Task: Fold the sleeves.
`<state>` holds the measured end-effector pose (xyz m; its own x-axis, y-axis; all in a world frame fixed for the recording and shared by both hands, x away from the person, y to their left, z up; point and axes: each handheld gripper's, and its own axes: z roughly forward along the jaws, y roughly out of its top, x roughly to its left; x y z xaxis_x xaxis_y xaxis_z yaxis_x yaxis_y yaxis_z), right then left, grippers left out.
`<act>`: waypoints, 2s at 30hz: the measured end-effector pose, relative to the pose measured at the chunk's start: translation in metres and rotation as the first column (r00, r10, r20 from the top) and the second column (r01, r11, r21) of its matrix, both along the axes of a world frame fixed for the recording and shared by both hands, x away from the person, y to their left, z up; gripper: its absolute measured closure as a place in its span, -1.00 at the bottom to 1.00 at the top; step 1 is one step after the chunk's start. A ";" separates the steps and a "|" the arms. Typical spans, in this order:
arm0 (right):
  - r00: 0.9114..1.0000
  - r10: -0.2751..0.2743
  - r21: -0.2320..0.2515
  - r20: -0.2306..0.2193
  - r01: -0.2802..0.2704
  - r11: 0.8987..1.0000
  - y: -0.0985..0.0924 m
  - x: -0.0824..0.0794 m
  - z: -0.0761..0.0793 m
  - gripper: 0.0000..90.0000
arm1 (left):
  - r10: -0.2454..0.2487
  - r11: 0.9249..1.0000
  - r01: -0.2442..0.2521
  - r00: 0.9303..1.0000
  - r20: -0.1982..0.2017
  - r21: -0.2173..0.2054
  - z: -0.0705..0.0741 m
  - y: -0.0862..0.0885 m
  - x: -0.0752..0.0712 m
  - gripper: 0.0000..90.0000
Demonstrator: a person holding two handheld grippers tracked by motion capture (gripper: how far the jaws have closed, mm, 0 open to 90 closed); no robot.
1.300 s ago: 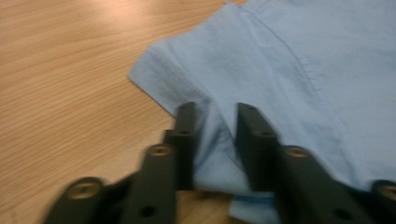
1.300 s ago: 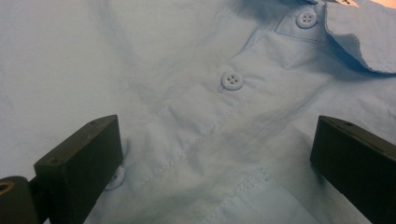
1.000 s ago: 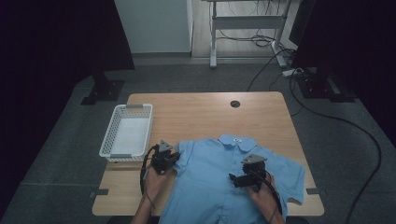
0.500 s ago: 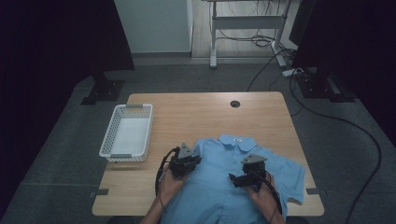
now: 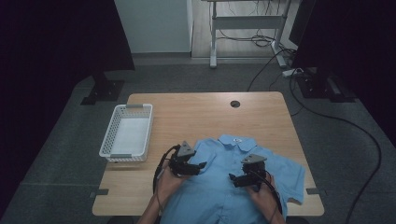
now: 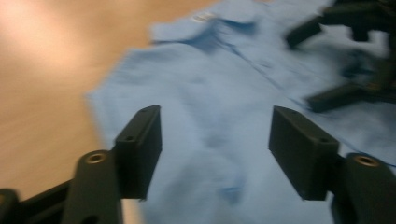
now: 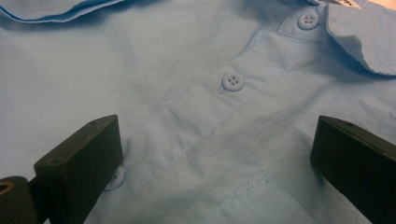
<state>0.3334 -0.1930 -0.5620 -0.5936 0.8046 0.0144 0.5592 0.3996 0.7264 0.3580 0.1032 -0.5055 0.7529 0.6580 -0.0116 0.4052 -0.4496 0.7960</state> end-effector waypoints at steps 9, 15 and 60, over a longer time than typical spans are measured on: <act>1.000 0.023 0.000 -0.001 -0.023 1.000 0.000 0.002 0.000 -0.97 | 0.096 0.989 -0.087 0.993 -0.072 0.117 -0.045 0.006 0.024 -0.41; 1.000 0.015 0.000 -0.011 -0.015 1.000 0.001 0.003 0.000 -1.00 | 0.122 0.989 -0.118 0.992 -0.041 0.084 -0.049 0.013 0.026 -0.50; 0.952 -0.305 -0.003 -0.025 0.305 0.952 -0.139 0.002 0.010 0.28 | 0.316 0.946 -0.312 0.948 -0.041 0.083 -0.048 0.080 0.036 -0.50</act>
<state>0.3349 -0.3324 -0.5516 -0.3193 0.9473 0.0265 0.6722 0.2067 0.7109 0.3937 0.1828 -0.5536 0.5074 0.8616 0.0121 0.5766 -0.3499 0.7383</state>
